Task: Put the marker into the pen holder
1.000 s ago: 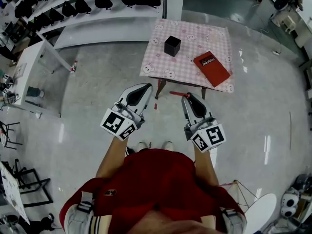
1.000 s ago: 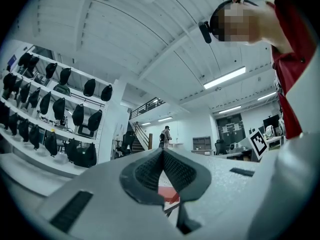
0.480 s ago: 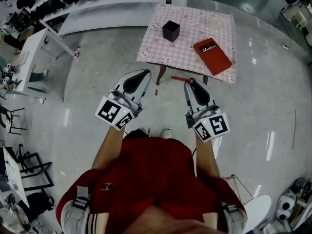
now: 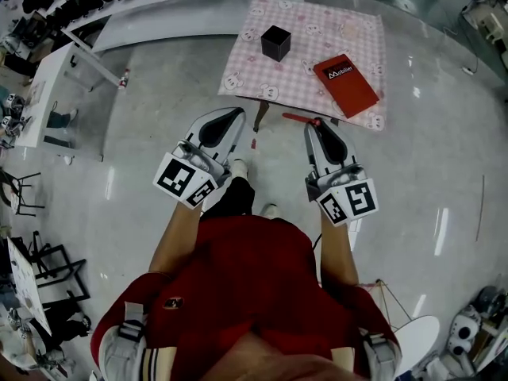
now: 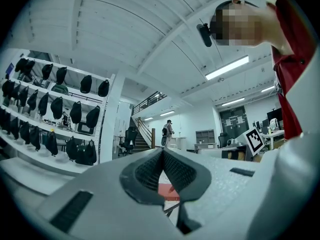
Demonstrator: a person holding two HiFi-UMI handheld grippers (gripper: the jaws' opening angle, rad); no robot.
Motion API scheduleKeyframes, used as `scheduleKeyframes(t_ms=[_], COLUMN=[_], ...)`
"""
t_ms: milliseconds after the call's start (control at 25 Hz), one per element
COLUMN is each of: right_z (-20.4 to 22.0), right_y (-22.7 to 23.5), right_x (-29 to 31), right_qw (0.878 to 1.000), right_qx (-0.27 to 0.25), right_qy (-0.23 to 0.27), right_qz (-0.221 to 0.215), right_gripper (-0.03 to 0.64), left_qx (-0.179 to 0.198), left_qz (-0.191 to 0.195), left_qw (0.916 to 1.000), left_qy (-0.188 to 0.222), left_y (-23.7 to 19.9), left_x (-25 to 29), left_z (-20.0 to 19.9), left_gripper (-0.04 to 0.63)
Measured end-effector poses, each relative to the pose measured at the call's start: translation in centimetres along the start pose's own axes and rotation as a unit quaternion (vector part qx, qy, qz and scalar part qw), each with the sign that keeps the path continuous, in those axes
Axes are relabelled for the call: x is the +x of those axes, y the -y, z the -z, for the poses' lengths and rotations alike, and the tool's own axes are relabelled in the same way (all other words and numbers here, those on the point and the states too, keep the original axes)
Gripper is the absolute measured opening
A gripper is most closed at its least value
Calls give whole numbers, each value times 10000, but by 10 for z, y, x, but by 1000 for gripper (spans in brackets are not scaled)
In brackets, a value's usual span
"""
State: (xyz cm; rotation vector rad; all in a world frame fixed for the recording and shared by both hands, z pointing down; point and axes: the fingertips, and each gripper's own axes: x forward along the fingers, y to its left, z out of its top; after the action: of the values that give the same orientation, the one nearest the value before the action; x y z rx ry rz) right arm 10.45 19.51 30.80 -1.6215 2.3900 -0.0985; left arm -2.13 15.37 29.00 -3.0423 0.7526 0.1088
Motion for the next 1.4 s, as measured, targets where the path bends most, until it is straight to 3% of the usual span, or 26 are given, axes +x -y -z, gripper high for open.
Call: scheduleKeyframes(t_ms=[400, 1040, 1400], right_z=[7, 29, 49], right_y=[27, 74, 94], right_x=[53, 213, 269], right_qw=[9995, 9963, 9920], right_qx=[-184, -436, -614], right_qy=[-228, -464, -532], right_qz=[105, 580, 963], right_gripper=[60, 60, 60], left_qx=[-52, -121, -201], left_qz=[65, 341, 627], left_qw=[9999, 9992, 9976], left_qy=[90, 159, 225], left_y=[-54, -221, -283], left_x=[33, 89, 106], left_z=[12, 20, 37], left_gripper=[6, 6, 6])
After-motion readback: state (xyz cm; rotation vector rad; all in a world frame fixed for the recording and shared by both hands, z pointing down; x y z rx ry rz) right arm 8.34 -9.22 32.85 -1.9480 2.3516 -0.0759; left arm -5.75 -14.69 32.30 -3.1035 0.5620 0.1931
